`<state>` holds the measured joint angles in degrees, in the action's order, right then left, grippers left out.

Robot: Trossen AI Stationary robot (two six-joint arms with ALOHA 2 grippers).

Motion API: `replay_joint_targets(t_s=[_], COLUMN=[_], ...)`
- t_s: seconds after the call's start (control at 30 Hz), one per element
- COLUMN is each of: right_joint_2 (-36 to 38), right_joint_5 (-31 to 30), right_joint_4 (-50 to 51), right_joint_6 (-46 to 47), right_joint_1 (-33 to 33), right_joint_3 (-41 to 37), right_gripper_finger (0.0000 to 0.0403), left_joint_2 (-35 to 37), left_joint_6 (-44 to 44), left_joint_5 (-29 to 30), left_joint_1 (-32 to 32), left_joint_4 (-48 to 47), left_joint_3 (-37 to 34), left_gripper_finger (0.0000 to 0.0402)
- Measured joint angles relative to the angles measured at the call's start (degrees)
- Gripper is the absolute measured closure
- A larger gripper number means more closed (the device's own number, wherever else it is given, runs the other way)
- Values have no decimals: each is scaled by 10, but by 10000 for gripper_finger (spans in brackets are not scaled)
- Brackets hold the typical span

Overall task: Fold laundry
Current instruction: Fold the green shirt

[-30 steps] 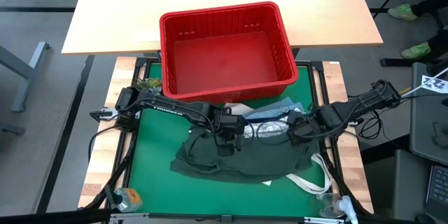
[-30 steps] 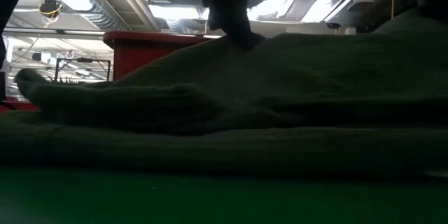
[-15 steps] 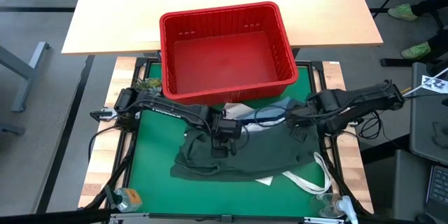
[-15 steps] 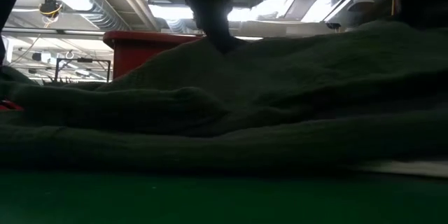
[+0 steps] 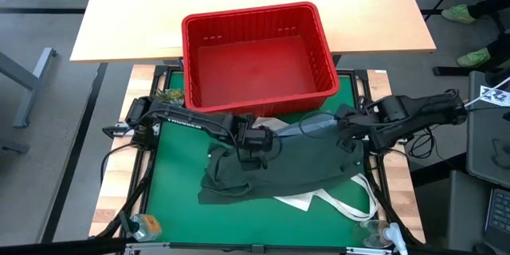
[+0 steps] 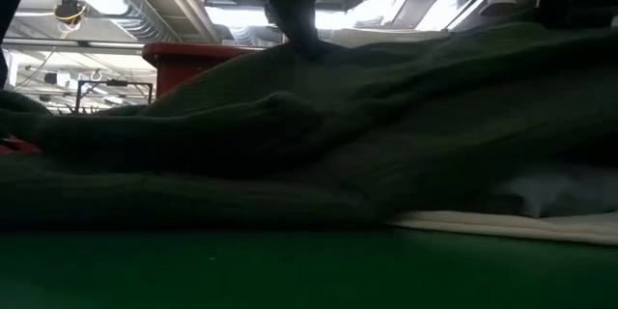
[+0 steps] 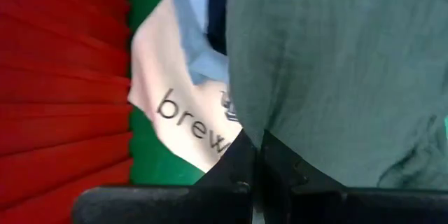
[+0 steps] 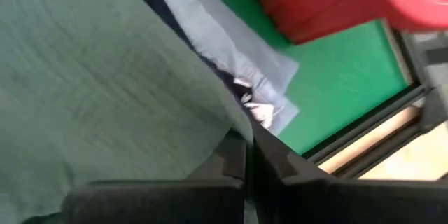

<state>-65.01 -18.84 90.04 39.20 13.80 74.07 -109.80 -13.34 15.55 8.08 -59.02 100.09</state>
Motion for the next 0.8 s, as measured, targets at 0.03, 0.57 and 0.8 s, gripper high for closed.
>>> replay_joint_targets(t_s=[0.03,0.57,0.8], right_joint_2=[0,-1,-1], right_joint_5=[-9,-8,-13], right_joint_4=[-1,-1,-11], right_joint_6=[-7,-39,-38], right_joint_1=[0,-45,-45], right_joint_3=[-4,-149,-154], right_gripper_finger=[398,397,397], left_joint_2=[0,-13,-20], left_joint_6=[0,-1,0], left_joint_5=[0,-1,4], left_joint_1=[-5,-30,-31], left_joint_4=[1,27,32], left_joint_3=[0,-24,-29], left_gripper_finger=[401,378,347])
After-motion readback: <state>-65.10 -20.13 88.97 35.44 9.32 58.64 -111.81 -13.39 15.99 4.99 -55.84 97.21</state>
